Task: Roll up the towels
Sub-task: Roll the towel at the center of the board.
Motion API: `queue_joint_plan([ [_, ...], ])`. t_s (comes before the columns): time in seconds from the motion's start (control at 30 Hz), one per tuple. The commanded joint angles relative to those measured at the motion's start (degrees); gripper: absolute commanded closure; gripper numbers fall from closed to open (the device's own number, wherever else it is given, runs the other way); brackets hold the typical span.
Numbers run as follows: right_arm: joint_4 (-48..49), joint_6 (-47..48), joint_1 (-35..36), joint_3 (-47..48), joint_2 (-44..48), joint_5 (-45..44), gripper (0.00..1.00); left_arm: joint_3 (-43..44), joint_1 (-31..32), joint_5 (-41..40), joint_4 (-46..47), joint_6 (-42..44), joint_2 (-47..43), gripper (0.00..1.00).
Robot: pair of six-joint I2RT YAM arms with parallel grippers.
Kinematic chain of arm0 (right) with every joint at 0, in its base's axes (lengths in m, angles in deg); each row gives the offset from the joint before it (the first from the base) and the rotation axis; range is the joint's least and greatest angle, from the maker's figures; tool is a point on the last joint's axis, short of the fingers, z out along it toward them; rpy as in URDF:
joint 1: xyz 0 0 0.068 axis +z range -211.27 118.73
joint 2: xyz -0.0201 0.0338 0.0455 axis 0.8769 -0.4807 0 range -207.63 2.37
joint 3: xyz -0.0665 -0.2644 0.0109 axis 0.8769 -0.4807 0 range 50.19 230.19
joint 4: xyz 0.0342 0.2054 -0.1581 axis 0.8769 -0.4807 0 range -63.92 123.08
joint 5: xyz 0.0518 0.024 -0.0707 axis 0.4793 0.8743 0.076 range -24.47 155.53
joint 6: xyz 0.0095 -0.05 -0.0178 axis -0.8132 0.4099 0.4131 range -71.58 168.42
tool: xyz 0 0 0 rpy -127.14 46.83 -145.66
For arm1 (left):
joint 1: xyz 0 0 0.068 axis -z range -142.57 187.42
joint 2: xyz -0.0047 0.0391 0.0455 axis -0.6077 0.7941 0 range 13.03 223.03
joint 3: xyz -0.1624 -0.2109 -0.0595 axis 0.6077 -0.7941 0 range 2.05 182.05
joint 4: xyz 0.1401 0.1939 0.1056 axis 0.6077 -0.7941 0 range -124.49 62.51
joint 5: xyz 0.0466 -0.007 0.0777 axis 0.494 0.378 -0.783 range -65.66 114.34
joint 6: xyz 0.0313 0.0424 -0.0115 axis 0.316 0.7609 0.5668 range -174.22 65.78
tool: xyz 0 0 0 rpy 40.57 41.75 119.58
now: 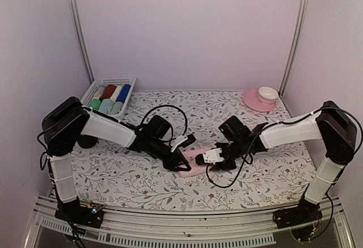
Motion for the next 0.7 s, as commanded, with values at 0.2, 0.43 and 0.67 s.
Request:
queue_joint_plan([
  [0.2,-9.1,-3.2,0.3,5.5,-6.3,1.7,0.78,-8.3,1.6,-18.0,-1.3,4.8,-14.4,0.46],
  [0.43,-17.2,-2.3,-0.3,9.8,-6.4,7.3,0.8,-15.5,10.1,-28.2,6.4,11.2,-20.2,0.41],
  [0.67,-21.7,-2.0,-0.8,12.1,-7.8,10.5,0.79,-18.0,17.2,-37.8,13.5,16.3,-17.7,0.4],
])
